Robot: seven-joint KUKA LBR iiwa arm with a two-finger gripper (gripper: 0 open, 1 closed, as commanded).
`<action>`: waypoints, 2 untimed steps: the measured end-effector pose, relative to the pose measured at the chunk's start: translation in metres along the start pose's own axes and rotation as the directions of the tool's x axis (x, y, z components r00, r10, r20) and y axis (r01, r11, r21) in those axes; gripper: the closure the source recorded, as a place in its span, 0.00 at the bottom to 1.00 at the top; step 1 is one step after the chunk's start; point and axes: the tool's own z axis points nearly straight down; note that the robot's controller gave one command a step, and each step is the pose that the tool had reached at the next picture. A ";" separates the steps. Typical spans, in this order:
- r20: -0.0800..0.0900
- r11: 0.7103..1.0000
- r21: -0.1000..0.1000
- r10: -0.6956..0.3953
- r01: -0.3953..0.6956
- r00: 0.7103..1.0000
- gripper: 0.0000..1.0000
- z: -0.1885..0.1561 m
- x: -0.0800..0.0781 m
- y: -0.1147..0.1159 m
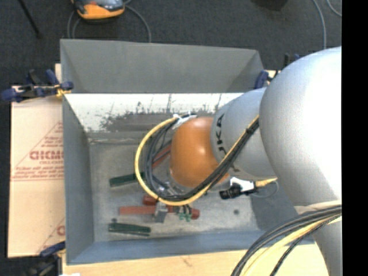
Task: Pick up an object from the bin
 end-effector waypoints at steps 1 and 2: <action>-0.003 1.000 0.001 0.001 -0.001 1.000 1.00 -0.004 0.001 0.000; -0.001 1.000 0.000 0.001 -0.001 1.000 1.00 -0.011 0.000 0.000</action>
Offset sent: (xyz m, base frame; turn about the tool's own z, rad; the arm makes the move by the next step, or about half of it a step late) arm 0.0000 0.0000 0.0156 0.0000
